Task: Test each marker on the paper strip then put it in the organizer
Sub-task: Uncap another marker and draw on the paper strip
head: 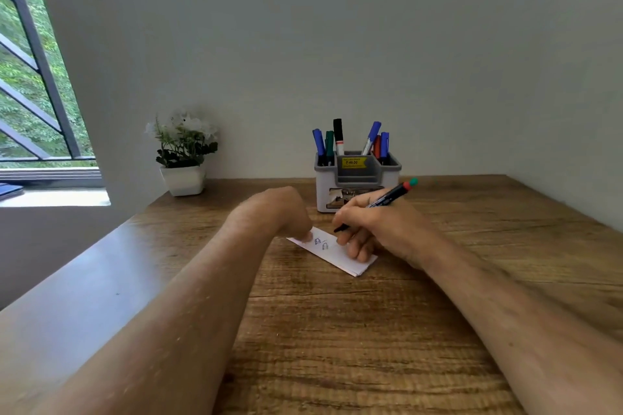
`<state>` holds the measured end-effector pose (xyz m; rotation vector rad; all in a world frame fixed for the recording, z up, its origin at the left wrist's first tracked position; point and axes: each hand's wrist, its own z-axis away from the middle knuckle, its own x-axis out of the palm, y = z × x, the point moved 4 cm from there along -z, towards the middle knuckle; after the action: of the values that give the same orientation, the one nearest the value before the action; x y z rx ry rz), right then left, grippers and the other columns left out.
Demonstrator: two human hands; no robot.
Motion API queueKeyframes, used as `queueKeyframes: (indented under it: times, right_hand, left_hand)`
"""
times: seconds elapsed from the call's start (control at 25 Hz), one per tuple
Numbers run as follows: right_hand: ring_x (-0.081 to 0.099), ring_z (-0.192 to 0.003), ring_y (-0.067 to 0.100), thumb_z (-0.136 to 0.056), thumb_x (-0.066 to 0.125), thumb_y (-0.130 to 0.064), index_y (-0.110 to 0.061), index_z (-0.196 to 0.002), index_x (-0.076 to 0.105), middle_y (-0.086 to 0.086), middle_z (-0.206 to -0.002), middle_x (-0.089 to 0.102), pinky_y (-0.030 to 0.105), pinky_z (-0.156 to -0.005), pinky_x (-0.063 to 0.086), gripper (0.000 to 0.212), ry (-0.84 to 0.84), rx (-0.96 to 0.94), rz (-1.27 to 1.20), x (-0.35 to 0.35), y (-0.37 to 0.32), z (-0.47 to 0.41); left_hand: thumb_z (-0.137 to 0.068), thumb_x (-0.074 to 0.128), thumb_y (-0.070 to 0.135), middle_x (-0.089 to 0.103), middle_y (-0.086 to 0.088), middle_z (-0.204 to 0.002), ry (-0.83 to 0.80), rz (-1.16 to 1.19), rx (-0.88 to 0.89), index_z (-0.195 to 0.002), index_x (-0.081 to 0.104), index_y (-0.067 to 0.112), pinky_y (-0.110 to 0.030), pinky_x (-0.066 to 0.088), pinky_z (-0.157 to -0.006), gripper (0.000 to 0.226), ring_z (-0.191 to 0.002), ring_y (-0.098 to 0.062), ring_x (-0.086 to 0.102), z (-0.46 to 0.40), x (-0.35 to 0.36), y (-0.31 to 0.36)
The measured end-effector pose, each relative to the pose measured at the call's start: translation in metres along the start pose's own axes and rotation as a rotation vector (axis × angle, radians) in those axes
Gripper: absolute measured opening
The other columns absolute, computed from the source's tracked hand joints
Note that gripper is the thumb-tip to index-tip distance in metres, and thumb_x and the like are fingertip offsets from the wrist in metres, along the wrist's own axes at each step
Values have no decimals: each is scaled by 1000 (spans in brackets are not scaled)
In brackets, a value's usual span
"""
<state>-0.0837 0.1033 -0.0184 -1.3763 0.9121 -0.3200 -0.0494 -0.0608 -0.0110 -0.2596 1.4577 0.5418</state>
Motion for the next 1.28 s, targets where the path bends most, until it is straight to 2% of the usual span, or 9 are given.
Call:
queueKeyframes:
  times: [0.08, 0.16, 0.28, 0.4, 0.56, 0.68, 0.76, 0.96, 1.28]
  right_hand:
    - [64, -54, 22, -94, 63, -14, -6, -93, 68, 17, -74, 72, 27, -48, 52, 9, -16, -11, 24, 2, 0, 2]
    - [64, -56, 23, -92, 61, -5, -6, -92, 64, 20, -78, 73, 29, -50, 53, 3, -40, -8, 8, 2, -2, 5]
    - [63, -58, 19, -88, 62, -5, -9, -78, 63, 15, -75, 73, 31, -56, 52, 11, -38, -20, 99, 6, -3, 8]
    - [61, -64, 12, -80, 67, -16, -18, -62, 61, 1, -63, 67, 35, -66, 50, 19, 42, -87, 328, 8, -8, 9]
    - [58, -68, 11, -81, 66, -20, -17, -65, 63, 1, -66, 62, 35, -66, 49, 17, 12, -117, 410, 14, -14, 11]
    - [57, -63, 8, -81, 67, -23, -15, -67, 63, -1, -64, 61, 31, -62, 47, 17, -2, -148, 423, 19, -15, 11]
    - [57, -62, 6, -81, 68, -26, -15, -67, 64, -4, -62, 61, 30, -62, 48, 19, -23, -132, 435, 22, -13, 10]
    - [58, -67, 10, -81, 69, -27, -8, -73, 65, -1, -64, 60, 37, -67, 50, 21, -33, -113, 448, 21, -13, 8]
    - [58, -62, 7, -81, 68, -28, -17, -66, 61, -6, -60, 60, 30, -61, 46, 20, -25, -118, 454, 22, -12, 7]
  left_hand:
    - [-81, 74, 46, 63, -2, -103, -46, 16, 16, -112, 68, 12, -36, 46, -85, 46, -100, -23, 58, -3, 4, 0]
    - [-78, 76, 48, 64, -3, -114, -62, 51, 20, -118, 66, 13, -38, 45, -91, 54, -105, -23, 57, -4, 6, 0]
    - [-72, 80, 51, 64, -3, -124, -71, 88, 21, -124, 65, 13, -41, 46, -95, 66, -112, -25, 57, -5, 4, -2]
    - [-67, 82, 54, 65, -4, -120, -100, 87, 32, -119, 67, 11, -41, 47, -92, 69, -109, -27, 58, -4, 4, -2]
    - [-66, 83, 52, 64, -2, -111, -97, 102, 43, -115, 68, 11, -38, 47, -85, 65, -104, -25, 58, -3, 3, -3]
    - [-72, 81, 44, 61, -5, -102, -92, 87, 49, -111, 68, 8, -37, 45, -84, 54, -100, -24, 56, -1, 2, -1]
    - [-75, 80, 39, 61, -5, -104, -87, 80, 43, -114, 68, 9, -38, 46, -88, 50, -105, -26, 57, 0, 2, 0]
    - [-77, 78, 36, 59, -4, -106, -96, 67, 46, -123, 65, 10, -35, 47, -82, 54, -101, -25, 56, 0, 2, 2]
    - [-80, 75, 39, 54, -3, -104, -118, 48, 72, -127, 62, 11, -35, 45, -78, 57, -94, -24, 52, 3, 1, 4]
